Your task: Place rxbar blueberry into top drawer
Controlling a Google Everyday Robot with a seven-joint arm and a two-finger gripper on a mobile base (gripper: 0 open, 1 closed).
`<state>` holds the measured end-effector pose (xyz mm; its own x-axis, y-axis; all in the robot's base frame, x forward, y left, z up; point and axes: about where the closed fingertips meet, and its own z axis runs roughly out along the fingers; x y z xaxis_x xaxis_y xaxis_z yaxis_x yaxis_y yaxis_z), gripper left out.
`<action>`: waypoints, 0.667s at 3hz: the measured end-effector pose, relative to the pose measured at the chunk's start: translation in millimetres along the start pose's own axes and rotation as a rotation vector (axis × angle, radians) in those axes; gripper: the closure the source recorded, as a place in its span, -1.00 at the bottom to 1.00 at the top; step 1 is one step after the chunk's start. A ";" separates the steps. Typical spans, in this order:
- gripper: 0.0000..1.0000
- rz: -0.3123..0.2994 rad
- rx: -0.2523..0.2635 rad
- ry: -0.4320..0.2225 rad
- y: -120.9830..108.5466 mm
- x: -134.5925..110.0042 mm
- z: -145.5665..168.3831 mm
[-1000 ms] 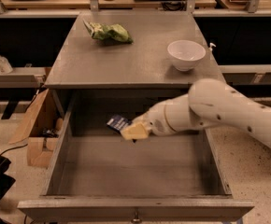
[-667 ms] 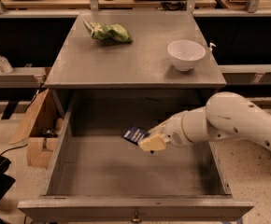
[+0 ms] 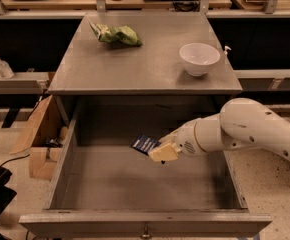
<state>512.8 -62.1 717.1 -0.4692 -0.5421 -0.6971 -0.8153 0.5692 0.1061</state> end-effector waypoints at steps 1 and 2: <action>0.21 -0.002 -0.002 0.001 1.1 -0.6 0.7; -0.41 -0.005 -0.004 0.002 2.6 -1.3 1.6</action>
Offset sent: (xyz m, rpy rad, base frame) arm -0.0004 0.0014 0.0000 -0.0003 0.0002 0.0027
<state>511.8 -58.9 717.1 -0.4659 -0.5459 -0.6964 -0.8190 0.5639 0.1059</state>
